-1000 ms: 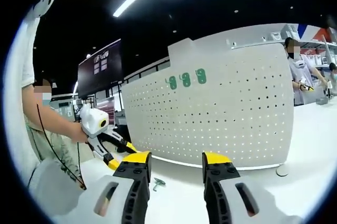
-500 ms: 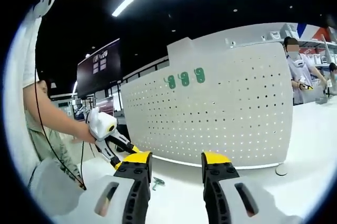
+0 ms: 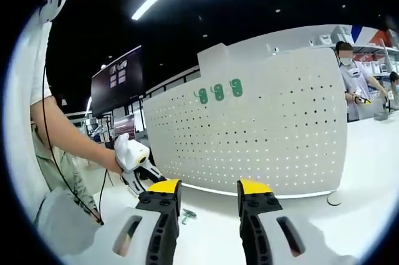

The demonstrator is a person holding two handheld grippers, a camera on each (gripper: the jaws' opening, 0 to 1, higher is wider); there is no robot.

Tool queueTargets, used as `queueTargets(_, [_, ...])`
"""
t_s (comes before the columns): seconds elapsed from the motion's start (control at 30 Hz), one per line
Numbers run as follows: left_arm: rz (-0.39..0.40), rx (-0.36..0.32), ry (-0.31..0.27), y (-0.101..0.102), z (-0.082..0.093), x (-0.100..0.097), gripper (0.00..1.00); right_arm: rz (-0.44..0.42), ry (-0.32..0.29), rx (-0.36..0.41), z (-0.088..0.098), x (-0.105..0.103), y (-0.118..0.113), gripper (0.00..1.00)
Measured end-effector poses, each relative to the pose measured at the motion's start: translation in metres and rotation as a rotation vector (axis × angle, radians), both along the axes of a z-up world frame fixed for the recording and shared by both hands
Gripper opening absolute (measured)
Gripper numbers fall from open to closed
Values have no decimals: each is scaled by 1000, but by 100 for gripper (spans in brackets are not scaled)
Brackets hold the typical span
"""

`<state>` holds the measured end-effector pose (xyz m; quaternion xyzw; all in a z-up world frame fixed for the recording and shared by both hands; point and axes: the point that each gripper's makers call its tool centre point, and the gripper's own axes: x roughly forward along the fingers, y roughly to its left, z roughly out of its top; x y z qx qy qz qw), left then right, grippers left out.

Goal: Insert the hook assembly into the mounting plate slot until the hook locks in place.

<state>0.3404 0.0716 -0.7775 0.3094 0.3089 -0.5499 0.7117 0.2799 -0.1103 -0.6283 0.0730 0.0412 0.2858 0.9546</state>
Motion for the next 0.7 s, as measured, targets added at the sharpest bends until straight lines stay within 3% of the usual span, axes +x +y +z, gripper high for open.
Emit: queueTargets(0.7, [-92,69,68,-12,-28,13,49,4,16,-3,-4,-2,0,33])
